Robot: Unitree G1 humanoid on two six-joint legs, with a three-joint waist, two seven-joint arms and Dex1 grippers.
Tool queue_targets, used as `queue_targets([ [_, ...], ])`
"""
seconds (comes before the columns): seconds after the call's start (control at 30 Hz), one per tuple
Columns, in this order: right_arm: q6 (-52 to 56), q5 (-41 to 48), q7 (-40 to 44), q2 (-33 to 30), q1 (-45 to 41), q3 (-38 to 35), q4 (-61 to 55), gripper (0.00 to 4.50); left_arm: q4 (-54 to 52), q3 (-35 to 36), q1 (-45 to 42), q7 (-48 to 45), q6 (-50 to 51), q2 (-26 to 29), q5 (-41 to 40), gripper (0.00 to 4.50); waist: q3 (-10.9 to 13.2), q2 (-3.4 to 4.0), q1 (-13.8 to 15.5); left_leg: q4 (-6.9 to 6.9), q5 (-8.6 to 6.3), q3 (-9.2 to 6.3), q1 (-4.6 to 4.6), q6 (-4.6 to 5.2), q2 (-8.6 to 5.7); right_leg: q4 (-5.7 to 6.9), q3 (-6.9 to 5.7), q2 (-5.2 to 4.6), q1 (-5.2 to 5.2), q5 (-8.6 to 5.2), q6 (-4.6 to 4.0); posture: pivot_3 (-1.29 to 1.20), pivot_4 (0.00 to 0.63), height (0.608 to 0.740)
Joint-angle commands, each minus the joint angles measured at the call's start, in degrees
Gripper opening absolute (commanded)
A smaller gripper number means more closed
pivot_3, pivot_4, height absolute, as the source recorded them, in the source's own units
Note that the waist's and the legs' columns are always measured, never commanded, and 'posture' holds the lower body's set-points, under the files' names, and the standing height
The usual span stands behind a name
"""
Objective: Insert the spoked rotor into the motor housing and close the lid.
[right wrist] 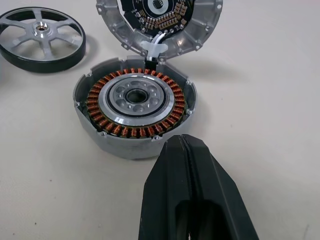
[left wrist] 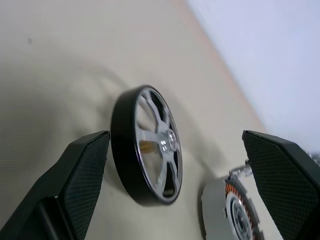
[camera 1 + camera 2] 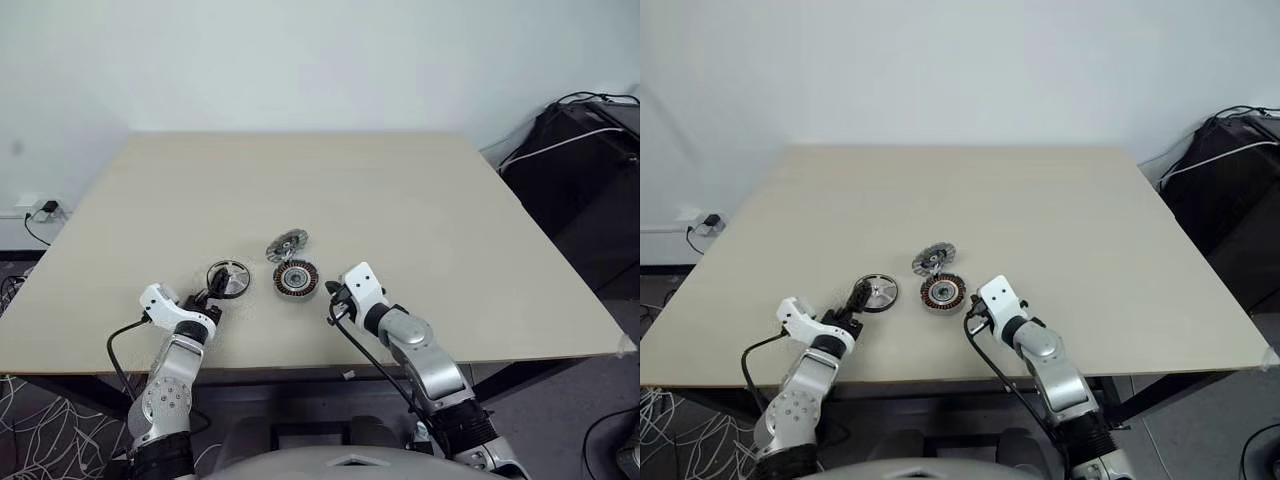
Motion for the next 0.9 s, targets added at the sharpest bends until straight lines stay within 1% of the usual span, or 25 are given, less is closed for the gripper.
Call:
queue_targets([
  [0.03, -0.1, 0.7, -0.5, 0.1, -0.8, -0.9, -2.8, 0.02, 1.4, 0.0, -2.0, 1.5, 1.1, -3.2, -3.1, 4.50, 0.0, -0.01, 0.0, 0.00, 0.00, -0.01, 0.00, 0.00, -0.01, 0.00, 0.00, 0.00, 0.01, 0.00, 0.00, 0.00, 0.000, 0.740],
  [0.23, -0.1, 0.8, -0.9, 0.1, -0.8, -1.1, -2.9, 0.02, 4.1, -1.0, -2.9, 3.0, 2.5, -2.6, -4.3, 4.50, 0.0, -0.03, 0.2, 0.03, 0.00, -0.06, 0.01, -0.03, -0.06, -0.01, -0.01, 0.00, 0.06, 0.00, 0.00, 0.00, 0.000, 0.740],
  [0.3, -0.2, 0.8, -1.0, 0.2, -0.9, -1.1, -2.9, 0.00, 4.4, -1.1, -3.2, 3.1, 2.8, -2.6, -4.4, 4.11, 0.0, -0.02, 0.2, 0.04, 0.00, -0.07, 0.02, -0.05, -0.06, -0.01, -0.01, 0.00, 0.07, 0.01, 0.01, 0.00, 0.000, 0.740],
  [0.37, -0.2, 0.8, -1.0, 0.3, -0.8, -1.1, -2.9, 0.00, 4.4, -1.2, -3.3, 3.2, 3.0, -2.6, -4.7, 3.58, 0.0, -0.04, 0.1, 0.04, 0.00, -0.07, 0.01, -0.06, -0.07, -0.01, -0.01, 0.00, 0.07, 0.01, 0.01, 0.00, 0.000, 0.740],
  [0.47, -0.4, 0.8, -1.1, 0.3, -0.7, -1.1, -2.7, 0.00, 4.5, -1.3, -3.6, 3.2, 3.2, -2.5, -4.8, 2.54, 0.0, -0.06, 0.1, 0.03, 0.01, -0.08, 0.00, -0.03, -0.07, -0.01, -0.01, 0.01, 0.05, 0.01, 0.01, 0.00, 0.000, 0.740],
  [0.5, -0.4, 0.8, -1.1, 0.4, -0.8, -1.0, -2.7, 0.00, 4.6, -1.3, -3.7, 3.2, 3.2, -2.4, -4.8, 2.27, 0.0, -0.06, 0.1, 0.03, 0.01, -0.08, 0.00, -0.03, -0.07, -0.01, -0.01, 0.01, 0.05, 0.01, 0.01, 0.00, 0.000, 0.740],
  [0.53, -0.4, 0.8, -1.1, 0.4, -0.7, -1.0, -2.6, 0.00, 4.7, -1.3, -3.7, 3.3, 3.2, -2.4, -4.8, 1.89, 0.0, -0.06, 0.1, 0.03, 0.01, -0.08, 0.00, -0.03, -0.07, -0.01, -0.01, 0.01, 0.05, 0.01, 0.00, 0.00, 0.000, 0.740],
  [0.67, -0.4, 0.9, -1.2, 0.4, -0.7, -1.0, -2.5, 0.00, 5.0, -1.3, -3.9, 3.6, 3.0, -2.3, -5.0, 0.64, 0.0, -0.07, 0.1, 0.04, 0.00, -0.08, 0.02, -0.06, -0.07, -0.01, -0.01, 0.00, 0.08, 0.01, 0.00, 0.00, 0.000, 0.740],
  [0.7, -0.4, 0.9, -1.3, 0.4, -0.6, -1.0, -2.6, 0.00, 4.9, -1.4, -3.8, 3.7, 2.9, -2.3, -5.2, 0.45, -0.1, -0.03, 0.1, 0.04, -0.03, -0.08, 0.07, -0.12, -0.07, -0.02, -0.01, 0.00, 0.12, 0.01, 0.00, 0.00, 0.000, 0.740],
  [0.73, -0.4, 0.9, -1.3, 0.3, -0.6, -1.0, -2.6, 0.00, 4.8, -1.5, -3.7, 3.8, 2.8, -2.3, -5.3, 0.39, -0.1, -0.03, 0.0, 0.04, -0.06, -0.08, 0.10, -0.17, -0.07, -0.01, -0.01, 0.00, 0.16, 0.01, 0.01, 0.00, 0.000, 0.740],
  [0.9, -0.2, 1.1, -1.5, 0.3, -0.1, -1.1, -3.1, 0.00, 3.1, -1.2, -2.7, 2.5, 1.2, -2.9, -6.7, 0.39, -0.1, -0.04, -0.1, 0.04, -0.06, -0.09, 0.10, -0.18, -0.07, 0.00, -0.01, 0.01, 0.14, 0.01, 0.01, 0.00, 0.000, 0.740],
])
